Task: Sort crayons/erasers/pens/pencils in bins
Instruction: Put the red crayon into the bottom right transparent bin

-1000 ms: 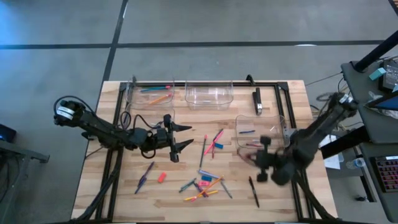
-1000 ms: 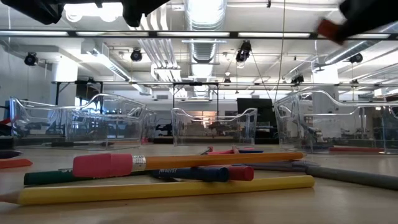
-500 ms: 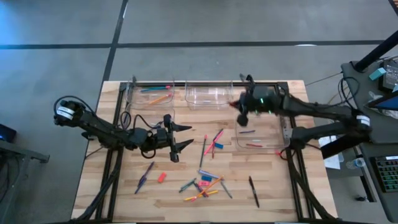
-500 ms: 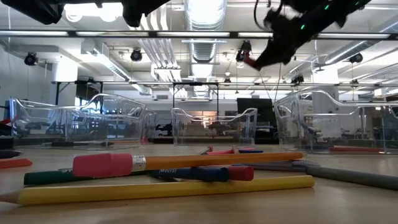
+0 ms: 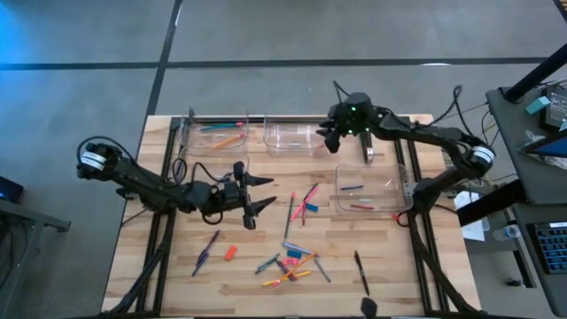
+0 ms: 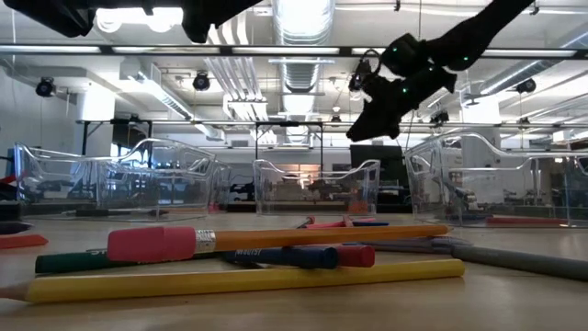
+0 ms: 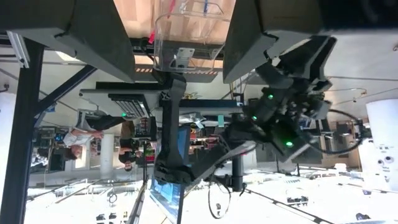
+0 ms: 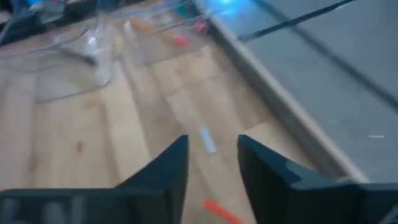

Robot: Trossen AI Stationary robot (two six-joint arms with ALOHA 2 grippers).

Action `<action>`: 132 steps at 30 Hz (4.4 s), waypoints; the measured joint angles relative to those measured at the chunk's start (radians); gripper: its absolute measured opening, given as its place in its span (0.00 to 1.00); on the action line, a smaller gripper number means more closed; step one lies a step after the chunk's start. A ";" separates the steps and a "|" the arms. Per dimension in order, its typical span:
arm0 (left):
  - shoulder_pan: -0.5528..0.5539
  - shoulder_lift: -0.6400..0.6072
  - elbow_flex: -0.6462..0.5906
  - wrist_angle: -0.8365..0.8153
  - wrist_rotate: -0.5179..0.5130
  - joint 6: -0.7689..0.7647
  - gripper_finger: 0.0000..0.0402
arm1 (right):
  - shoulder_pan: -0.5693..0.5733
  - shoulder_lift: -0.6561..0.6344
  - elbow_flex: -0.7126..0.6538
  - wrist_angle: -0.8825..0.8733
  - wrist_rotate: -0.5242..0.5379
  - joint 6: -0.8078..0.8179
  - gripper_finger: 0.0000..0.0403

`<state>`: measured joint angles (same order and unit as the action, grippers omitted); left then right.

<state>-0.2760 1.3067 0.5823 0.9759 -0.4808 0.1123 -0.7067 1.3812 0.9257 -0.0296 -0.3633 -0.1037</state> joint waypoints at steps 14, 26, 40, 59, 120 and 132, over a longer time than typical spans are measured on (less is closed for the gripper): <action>0.002 0.000 -0.001 -0.031 0.000 -0.001 0.56 | 0.181 -0.194 0.050 -0.377 -0.108 0.012 0.59; 0.008 0.035 0.122 -0.456 -0.158 -0.145 0.56 | 0.718 -0.676 -0.349 -0.182 0.265 0.255 0.57; 0.040 0.279 0.451 -0.896 -0.185 -0.327 0.56 | 1.188 -0.819 -0.456 -0.039 0.731 0.283 0.57; 0.152 0.485 0.608 -1.195 -0.064 -0.536 0.56 | 1.213 -0.609 -0.367 -0.040 0.739 0.287 0.57; 0.105 0.816 1.043 -1.533 0.114 -0.710 0.38 | 1.233 -0.582 -0.341 -0.080 0.741 0.313 0.57; 0.113 0.825 1.031 -1.467 0.114 -0.575 0.53 | 1.233 -0.582 -0.341 -0.088 0.741 0.313 0.57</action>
<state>-0.1632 2.1319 1.6131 -0.4913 -0.3673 -0.4624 0.5259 0.7994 0.5846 -0.1175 0.3775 0.2096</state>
